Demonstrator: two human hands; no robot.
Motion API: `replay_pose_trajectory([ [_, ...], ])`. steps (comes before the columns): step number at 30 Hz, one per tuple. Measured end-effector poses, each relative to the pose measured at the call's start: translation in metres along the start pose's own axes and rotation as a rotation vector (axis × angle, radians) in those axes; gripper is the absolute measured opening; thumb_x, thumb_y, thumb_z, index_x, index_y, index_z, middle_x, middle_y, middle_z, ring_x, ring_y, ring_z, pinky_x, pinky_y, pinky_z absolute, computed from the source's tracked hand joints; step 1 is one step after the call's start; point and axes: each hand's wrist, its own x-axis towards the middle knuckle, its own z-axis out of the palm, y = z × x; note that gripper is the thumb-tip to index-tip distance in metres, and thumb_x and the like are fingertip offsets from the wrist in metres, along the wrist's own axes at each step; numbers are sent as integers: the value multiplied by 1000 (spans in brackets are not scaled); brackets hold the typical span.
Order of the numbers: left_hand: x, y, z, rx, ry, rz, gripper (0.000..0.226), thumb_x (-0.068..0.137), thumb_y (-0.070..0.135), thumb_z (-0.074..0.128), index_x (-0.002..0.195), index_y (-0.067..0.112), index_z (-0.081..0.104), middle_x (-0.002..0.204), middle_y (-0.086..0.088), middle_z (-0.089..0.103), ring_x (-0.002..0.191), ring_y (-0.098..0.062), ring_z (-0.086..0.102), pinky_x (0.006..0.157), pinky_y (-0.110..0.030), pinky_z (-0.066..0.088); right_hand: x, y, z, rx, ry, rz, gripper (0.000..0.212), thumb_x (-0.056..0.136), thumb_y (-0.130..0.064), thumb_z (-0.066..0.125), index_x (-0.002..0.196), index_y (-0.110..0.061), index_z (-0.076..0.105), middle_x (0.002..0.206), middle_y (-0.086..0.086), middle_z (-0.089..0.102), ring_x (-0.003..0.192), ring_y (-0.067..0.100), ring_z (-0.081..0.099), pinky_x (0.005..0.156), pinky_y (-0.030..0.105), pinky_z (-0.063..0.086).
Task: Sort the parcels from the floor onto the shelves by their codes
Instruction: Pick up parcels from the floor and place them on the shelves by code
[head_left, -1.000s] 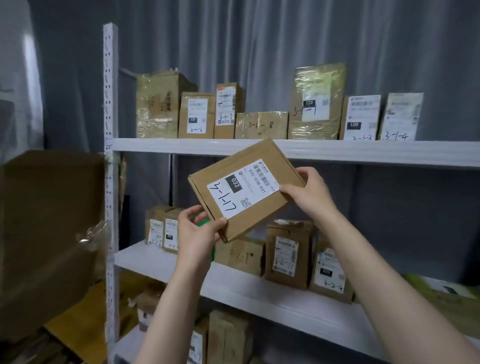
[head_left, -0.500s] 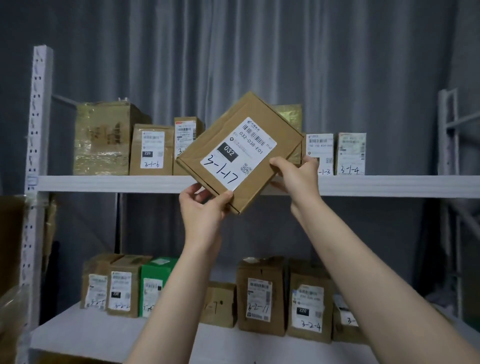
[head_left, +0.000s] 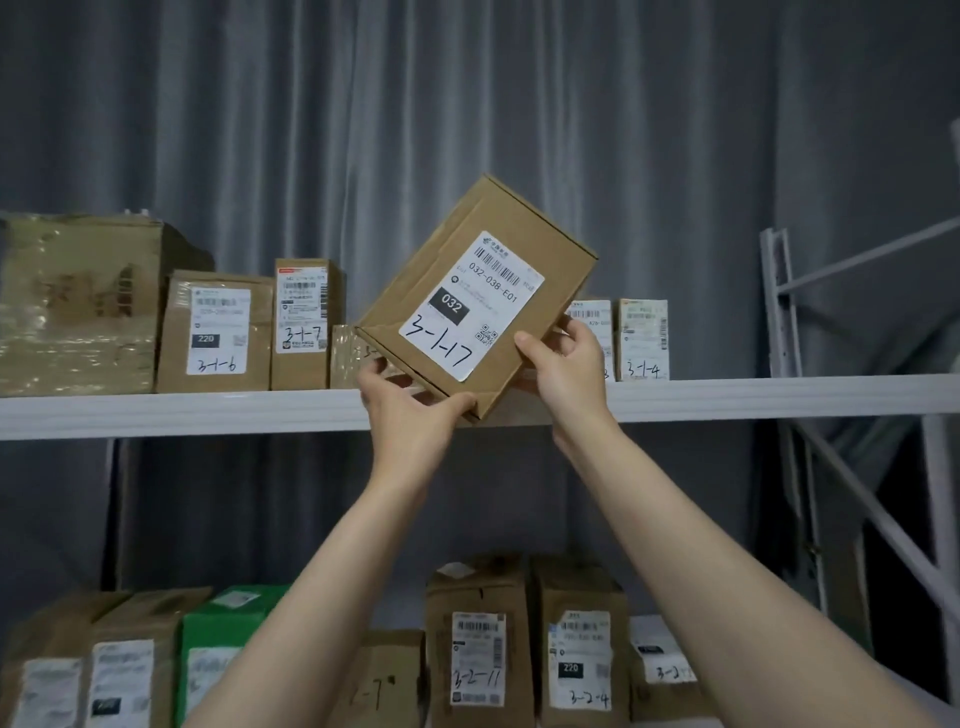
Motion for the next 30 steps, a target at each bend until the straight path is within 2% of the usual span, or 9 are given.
replay_pose_trajectory([
  [3,19,-4,2,52,-23,73,120,59,12,89,149,14,10,148,-9,31,128,-17,49,105,-28,42,13,-8,-4,-94,43,-81,52,84,-12,72,130,-10,49,124,4,65,110,21,66,97,49,53],
  [4,24,-5,5,113,-25,109,126,56,18,91,151,13,7,151,-11,26,134,-20,42,112,-30,34,18,-11,-6,-125,62,-103,50,86,-9,71,131,-11,49,123,1,64,111,20,65,97,48,53],
  [7,29,-1,14,367,-4,230,129,62,27,91,152,4,2,156,-17,12,147,-28,10,117,-33,15,31,-14,-12,-225,129,-159,52,86,-10,71,134,-13,49,120,-3,60,114,16,61,99,44,52],
  [9,32,2,22,468,-11,316,130,63,36,89,152,1,1,157,-18,10,148,-29,6,119,-37,10,33,-14,-14,-274,160,-184,56,83,-13,73,135,-13,50,125,0,61,115,17,61,98,46,52],
  [13,42,5,37,510,-81,360,129,61,43,86,152,0,4,154,-16,21,145,-31,14,118,-37,13,36,-16,-16,-329,191,-228,66,70,-27,71,132,-19,51,118,-6,61,112,19,64,95,47,54],
  [17,44,5,49,488,-153,364,124,62,40,85,152,4,8,151,-13,28,142,-30,23,116,-37,21,35,-30,-31,-398,226,-298,55,86,-6,69,136,-14,50,112,-7,58,97,15,66,93,42,55],
  [20,47,6,58,471,-222,364,121,61,38,86,152,8,12,147,-10,32,138,-29,30,115,-42,30,41,-38,-48,-430,268,-348,55,85,-5,69,136,-15,50,121,-1,62,97,16,66,94,41,55],
  [23,44,10,74,419,-304,345,118,63,33,86,152,10,13,149,-9,32,139,-26,30,115,-40,30,46,-46,-66,-454,292,-333,55,87,-5,67,137,-16,47,128,2,60,89,2,62,92,36,55],
  [30,44,22,129,311,-481,205,111,55,39,88,143,11,27,139,-6,43,130,-25,43,108,-44,40,71,-58,-118,-490,385,-312,50,86,0,63,133,-13,50,118,-3,59,107,10,56,98,30,48],
])
